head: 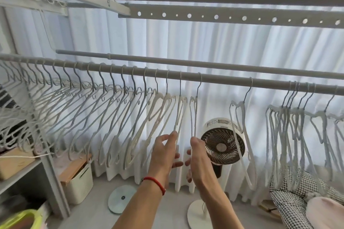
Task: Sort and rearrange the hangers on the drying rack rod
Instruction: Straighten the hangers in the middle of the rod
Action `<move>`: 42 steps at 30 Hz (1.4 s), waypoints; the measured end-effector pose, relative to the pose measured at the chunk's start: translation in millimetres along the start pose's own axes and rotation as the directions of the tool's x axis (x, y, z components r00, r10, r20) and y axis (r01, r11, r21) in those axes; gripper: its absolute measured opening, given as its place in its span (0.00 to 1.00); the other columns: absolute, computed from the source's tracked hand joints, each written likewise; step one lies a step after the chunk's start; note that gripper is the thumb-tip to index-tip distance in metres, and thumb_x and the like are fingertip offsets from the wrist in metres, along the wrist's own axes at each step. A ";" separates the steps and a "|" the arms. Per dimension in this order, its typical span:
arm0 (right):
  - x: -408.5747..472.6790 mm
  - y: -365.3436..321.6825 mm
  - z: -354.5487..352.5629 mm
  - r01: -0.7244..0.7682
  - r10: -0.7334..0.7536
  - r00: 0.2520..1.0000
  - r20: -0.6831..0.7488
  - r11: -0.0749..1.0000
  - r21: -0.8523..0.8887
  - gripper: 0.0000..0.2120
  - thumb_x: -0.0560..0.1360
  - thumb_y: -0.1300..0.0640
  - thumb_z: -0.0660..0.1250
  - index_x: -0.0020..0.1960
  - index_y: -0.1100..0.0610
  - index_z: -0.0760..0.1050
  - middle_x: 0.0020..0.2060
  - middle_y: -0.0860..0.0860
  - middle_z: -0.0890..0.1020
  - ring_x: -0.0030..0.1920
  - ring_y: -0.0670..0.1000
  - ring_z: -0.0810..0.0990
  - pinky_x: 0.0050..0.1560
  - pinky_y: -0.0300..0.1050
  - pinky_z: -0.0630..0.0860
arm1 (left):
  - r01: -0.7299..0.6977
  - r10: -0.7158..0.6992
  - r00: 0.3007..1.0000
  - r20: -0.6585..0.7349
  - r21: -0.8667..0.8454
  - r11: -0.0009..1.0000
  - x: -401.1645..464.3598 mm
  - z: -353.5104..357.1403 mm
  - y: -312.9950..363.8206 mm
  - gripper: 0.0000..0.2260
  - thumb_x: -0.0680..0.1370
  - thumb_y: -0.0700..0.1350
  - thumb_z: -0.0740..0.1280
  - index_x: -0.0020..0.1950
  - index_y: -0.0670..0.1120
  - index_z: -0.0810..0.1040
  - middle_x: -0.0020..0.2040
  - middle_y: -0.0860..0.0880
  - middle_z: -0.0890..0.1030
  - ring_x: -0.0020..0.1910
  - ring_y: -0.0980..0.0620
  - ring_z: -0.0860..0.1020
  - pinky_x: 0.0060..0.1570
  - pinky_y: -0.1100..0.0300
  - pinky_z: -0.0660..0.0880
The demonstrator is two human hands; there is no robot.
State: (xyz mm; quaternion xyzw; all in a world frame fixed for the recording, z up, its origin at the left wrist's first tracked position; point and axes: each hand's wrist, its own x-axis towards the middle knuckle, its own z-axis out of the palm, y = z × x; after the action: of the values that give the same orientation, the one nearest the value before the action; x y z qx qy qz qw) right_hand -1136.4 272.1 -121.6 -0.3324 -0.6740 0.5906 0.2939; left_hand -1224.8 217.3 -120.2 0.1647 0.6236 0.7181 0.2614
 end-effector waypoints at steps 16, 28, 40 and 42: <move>-3.1 -7.2 26.5 0.107 -0.113 0.993 -0.038 0.985 -0.137 0.16 0.77 0.34 0.47 0.55 0.42 0.66 0.52 0.51 0.77 0.45 0.54 0.77 0.40 0.49 0.73 | -0.018 0.015 1.000 0.023 0.121 0.992 1.8 -13.5 6.8 0.21 0.82 0.58 0.61 0.70 0.50 0.69 0.62 0.43 0.78 0.55 0.44 0.81 0.48 0.51 0.83; -25.2 -17.2 8.1 0.182 -0.175 0.983 0.057 0.886 -0.426 0.17 0.76 0.38 0.36 0.54 0.36 0.61 0.76 0.61 0.60 0.76 0.62 0.61 0.70 0.61 0.68 | -0.356 0.390 0.915 0.099 0.651 0.670 -52.6 -15.1 27.5 0.27 0.83 0.57 0.56 0.79 0.47 0.58 0.71 0.41 0.74 0.63 0.47 0.77 0.64 0.56 0.72; -56.8 -40.9 -111.9 0.289 -0.472 0.774 -0.422 0.856 -0.428 0.12 0.83 0.57 0.60 0.59 0.46 0.79 0.51 0.39 0.81 0.52 0.37 0.80 0.48 0.23 0.68 | -0.383 0.239 0.882 0.406 0.324 0.865 -62.2 108.6 23.8 0.15 0.78 0.59 0.67 0.61 0.55 0.76 0.56 0.56 0.80 0.56 0.58 0.79 0.61 0.56 0.76; -59.0 -41.2 -121.8 0.285 -0.395 0.842 -0.367 0.904 -0.319 0.14 0.84 0.58 0.59 0.55 0.41 0.77 0.44 0.37 0.81 0.46 0.31 0.80 0.41 0.22 0.70 | -0.243 0.086 0.896 0.435 0.318 0.917 -50.7 129.2 10.8 0.30 0.72 0.71 0.65 0.65 0.52 0.72 0.56 0.51 0.82 0.57 0.50 0.81 0.61 0.45 0.77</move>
State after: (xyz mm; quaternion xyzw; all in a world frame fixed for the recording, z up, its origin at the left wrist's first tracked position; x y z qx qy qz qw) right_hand -1008.7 294.9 -65.1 -0.3610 -0.7120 0.3517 0.4890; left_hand -1112.9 291.5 -83.4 0.4109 0.6598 0.5588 0.2892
